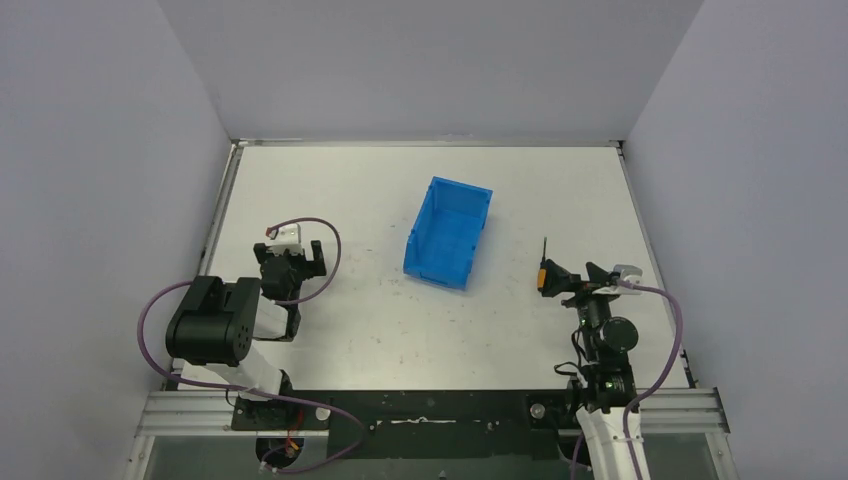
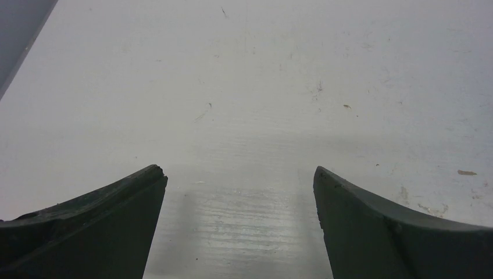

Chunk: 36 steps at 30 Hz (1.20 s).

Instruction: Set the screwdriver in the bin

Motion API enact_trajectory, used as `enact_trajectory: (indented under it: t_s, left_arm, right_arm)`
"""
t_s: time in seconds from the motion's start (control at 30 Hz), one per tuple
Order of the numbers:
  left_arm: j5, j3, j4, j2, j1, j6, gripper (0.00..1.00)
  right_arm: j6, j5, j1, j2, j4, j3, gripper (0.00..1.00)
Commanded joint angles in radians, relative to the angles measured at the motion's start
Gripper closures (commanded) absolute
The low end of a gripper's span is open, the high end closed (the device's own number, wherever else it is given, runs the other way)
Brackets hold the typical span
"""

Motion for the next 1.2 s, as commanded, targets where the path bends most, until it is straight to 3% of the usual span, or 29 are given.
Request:
enact_trajectory:
  t_s: [0.0, 0.17, 0.27, 0.37, 0.6, 0.93, 1.07, 1.17]
  left_arm:
    - [0.007, 0.021, 0.059, -0.004, 0.004, -0.003, 0.03]
    - [0.007, 0.021, 0.059, -0.004, 0.004, -0.003, 0.03]
    - [0.008, 0.021, 0.058, -0.004, 0.005, -0.003, 0.03]
    - [0.008, 0.021, 0.060, -0.005, 0.004, -0.003, 0.03]
    - [0.006, 0.022, 0.058, -0.005, 0.005, -0.003, 0.03]
    - [0.007, 0.022, 0.058, -0.005, 0.004, -0.003, 0.03]
    - [0.006, 0.021, 0.058, -0.005, 0.004, -0.005, 0.03]
    - [0.006, 0.022, 0.058, -0.004, 0.004, -0.004, 0.03]
  right_arm:
    - [0.002, 0.027, -0.002, 0.022, 0.038, 0.066, 0.00]
    - [0.079, 0.119, -0.001, 0.101, 0.002, 0.165, 0.00]
    - [0.035, 0.081, -0.001, 0.231, -0.027, 0.274, 0.00]
    - [0.011, 0.069, -0.001, 0.453, -0.169, 0.465, 0.01]
    - [0.025, 0.163, 0.004, 1.054, -0.577, 0.839, 0.16]
    - [0.020, 0.219, 0.045, 1.460, -0.650, 0.911, 0.20]
    - [0.016, 0.200, 0.059, 1.561, -0.629, 0.905, 0.32]
    - [0.022, 0.200, 0.074, 1.604, -0.615, 0.899, 0.49]
